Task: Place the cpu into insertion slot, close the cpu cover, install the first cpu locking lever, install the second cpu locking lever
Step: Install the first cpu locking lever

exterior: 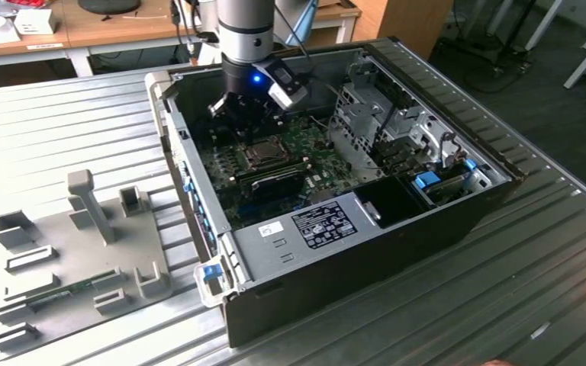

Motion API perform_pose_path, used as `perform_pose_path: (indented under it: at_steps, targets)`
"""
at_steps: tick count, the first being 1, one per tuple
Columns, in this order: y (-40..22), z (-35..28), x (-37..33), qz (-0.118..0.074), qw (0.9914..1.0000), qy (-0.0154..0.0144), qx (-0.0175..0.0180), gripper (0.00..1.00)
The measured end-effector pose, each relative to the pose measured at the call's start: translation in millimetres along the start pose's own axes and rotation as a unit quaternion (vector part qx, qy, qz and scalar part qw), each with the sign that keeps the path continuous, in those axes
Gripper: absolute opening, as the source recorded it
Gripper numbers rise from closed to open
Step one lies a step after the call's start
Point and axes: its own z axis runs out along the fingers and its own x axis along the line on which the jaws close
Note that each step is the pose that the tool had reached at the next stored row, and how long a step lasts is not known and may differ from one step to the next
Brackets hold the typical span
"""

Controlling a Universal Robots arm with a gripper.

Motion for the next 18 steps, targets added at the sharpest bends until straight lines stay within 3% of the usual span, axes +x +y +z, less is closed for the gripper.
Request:
perform_pose_path:
  at_steps: [7, 18]
  targets:
    - [0.0, -1.5, 1.1, 0.0, 1.0, -0.0004, 0.0001, 0.11]
    - [0.3, -16.3, 0.7, 0.0, 1.0, -0.0004, 0.0001, 0.11]
